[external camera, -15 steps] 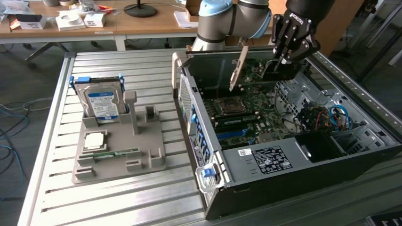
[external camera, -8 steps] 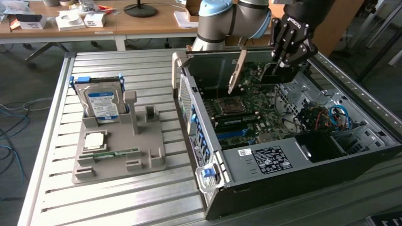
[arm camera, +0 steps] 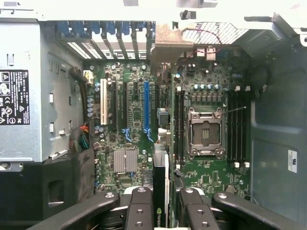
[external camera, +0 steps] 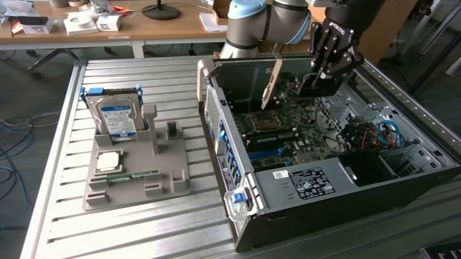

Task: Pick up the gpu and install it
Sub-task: 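Insert the gpu into the slot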

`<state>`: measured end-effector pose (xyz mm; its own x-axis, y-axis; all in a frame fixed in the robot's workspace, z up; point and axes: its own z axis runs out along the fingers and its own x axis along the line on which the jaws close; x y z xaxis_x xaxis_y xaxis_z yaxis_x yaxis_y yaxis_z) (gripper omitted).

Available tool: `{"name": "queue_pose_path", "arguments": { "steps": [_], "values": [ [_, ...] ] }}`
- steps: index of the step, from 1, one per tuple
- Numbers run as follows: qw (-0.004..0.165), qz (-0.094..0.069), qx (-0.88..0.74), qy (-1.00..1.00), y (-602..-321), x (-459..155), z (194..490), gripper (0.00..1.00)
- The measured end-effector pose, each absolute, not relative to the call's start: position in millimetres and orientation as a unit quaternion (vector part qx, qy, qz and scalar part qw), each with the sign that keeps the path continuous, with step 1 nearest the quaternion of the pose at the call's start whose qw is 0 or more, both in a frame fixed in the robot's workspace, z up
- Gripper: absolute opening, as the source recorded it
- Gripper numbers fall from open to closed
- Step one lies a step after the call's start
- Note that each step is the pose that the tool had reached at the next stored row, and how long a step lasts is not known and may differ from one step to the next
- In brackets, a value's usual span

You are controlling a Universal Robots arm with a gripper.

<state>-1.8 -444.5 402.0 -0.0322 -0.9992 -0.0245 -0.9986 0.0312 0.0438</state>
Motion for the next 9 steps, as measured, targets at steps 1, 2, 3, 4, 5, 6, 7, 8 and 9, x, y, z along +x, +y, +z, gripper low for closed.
{"name": "queue_pose_path", "arguments": {
  "steps": [1, 2, 3, 4, 5, 6, 7, 8, 9],
  "values": [
    [0.006, -0.024, 0.696, -0.718, -446, -2, 401, 0.26],
    [0.006, -0.024, 0.696, -0.718, -447, -2, 400, 0.26],
    [0.006, -0.024, 0.696, -0.718, -448, -2, 398, 0.26],
    [0.006, -0.024, 0.696, -0.718, -449, -2, 397, 0.26],
    [0.006, -0.024, 0.696, -0.718, -451, -2, 396, 0.26],
    [0.006, -0.024, 0.696, -0.718, -451, -3, 394, 0.26],
    [0.006, -0.024, 0.696, -0.718, -452, -3, 392, 0.26],
    [0.006, -0.024, 0.696, -0.718, -452, -3, 391, 0.26],
    [0.006, -0.024, 0.696, -0.718, -452, -3, 389, 0.26]
  ]
}}
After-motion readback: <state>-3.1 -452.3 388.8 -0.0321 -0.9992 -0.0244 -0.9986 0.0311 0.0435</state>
